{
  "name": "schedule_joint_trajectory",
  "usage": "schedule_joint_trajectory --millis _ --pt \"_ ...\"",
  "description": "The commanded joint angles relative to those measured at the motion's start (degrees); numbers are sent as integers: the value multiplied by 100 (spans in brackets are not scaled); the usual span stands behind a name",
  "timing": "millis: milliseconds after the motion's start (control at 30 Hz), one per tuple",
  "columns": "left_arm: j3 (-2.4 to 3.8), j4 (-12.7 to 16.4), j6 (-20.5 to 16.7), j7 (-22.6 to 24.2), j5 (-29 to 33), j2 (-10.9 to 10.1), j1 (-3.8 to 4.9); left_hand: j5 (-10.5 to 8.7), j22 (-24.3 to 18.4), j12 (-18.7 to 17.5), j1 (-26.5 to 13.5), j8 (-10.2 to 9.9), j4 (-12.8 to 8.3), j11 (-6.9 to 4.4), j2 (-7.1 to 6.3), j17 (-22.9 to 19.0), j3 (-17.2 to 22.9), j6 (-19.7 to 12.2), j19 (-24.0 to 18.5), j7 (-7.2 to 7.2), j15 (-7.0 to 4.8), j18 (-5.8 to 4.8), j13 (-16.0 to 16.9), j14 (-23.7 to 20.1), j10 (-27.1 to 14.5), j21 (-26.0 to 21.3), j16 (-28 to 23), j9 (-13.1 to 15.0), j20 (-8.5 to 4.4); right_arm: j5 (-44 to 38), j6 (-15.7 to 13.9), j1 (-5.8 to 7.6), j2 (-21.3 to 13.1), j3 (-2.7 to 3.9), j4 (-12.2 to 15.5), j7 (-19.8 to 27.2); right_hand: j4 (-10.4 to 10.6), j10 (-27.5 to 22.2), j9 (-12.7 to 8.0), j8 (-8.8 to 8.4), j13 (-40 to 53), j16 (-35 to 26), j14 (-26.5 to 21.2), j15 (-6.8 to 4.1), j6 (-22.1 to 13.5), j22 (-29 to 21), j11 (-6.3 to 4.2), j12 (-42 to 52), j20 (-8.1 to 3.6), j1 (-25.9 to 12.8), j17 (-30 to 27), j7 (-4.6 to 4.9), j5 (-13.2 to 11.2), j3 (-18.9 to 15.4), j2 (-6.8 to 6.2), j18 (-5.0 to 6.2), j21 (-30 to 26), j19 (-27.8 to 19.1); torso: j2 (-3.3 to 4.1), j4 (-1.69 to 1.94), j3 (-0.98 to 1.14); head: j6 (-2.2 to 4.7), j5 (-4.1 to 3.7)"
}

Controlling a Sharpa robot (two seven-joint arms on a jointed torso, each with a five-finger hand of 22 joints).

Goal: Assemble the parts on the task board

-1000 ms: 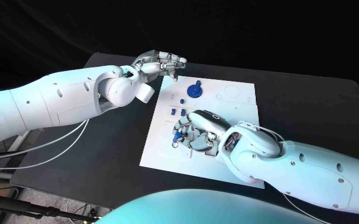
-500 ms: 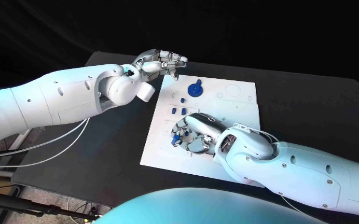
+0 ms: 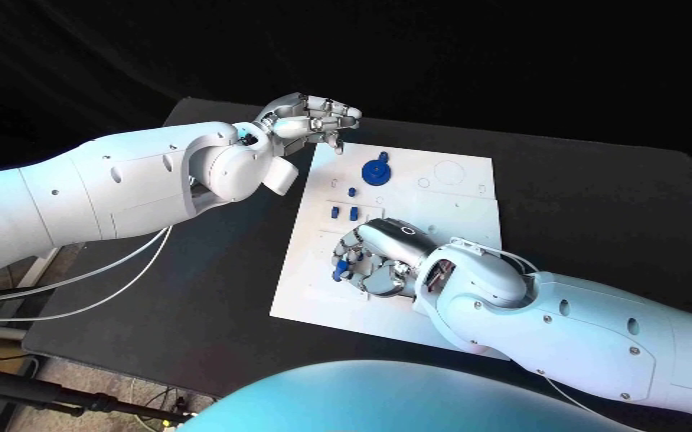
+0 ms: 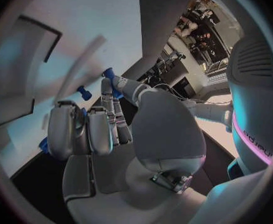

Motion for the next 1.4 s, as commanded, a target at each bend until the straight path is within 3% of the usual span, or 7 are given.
schedule_joint_trajectory --millis 33,1000,1133,1233,1400 --pt "5 11 87 19 14 4 5 14 -9 24 29 -23 -8 3 39 -6 -31 -49 -3 -5 19 74 -4 2 -37 -31 16 -3 47 -262 115 -7 -10 -3 0 -126 3 -3 195 137 -5 13 224 -27 7 1090 19 -28 -28 -13 -6 26 15 0 24 -83 -13 57 0 1 3 -1 -4" --pt "5 13 120 -14 14 7 5 14 -10 34 24 -24 -5 6 42 -10 -41 -54 -5 -3 21 74 -10 -4 -52 -36 21 -3 50 -681 329 -8 134 -24 -20 -341 28 -41 198 110 -7 10 219 -1 -71 1083 50 -87 -10 -100 -21 57 42 -41 -64 -79 -38 46 -1 6 -9 4 -29" --pt "5 15 122 -18 14 2 5 14 -10 34 24 -24 -5 6 42 -10 -42 -54 -5 -4 22 73 -10 -5 -54 -36 21 -3 50 -701 367 -8 147 -31 -45 -377 42 -48 195 97 -7 8 217 6 -94 1081 57 -100 -4 -133 -28 64 46 -52 -91 -78 -45 42 -2 0 -2 5 -28" --pt "5 17 123 -19 14 0 5 14 -10 34 24 -24 -5 6 42 -10 -42 -54 -5 -4 22 73 -10 -5 -54 -36 21 -3 50 -708 367 -8 149 -34 -50 -393 58 -52 170 36 -4 10 215 16 -190 1078 70 -119 6 -167 -30 89 58 -51 -128 -76 -53 38 -3 -2 -4 4 -29" --pt "5 18 124 -22 14 -3 6 14 -10 34 24 -24 -5 6 42 -10 -42 -54 -5 -4 22 73 -10 -5 -54 -36 21 -3 50 -714 266 -8 126 -37 -32 -416 75 -25 58 -239 22 25 216 33 -567 1082 81 -142 26 -217 -19 118 89 -24 -232 -77 -36 41 -1 -3 1 9 -33"
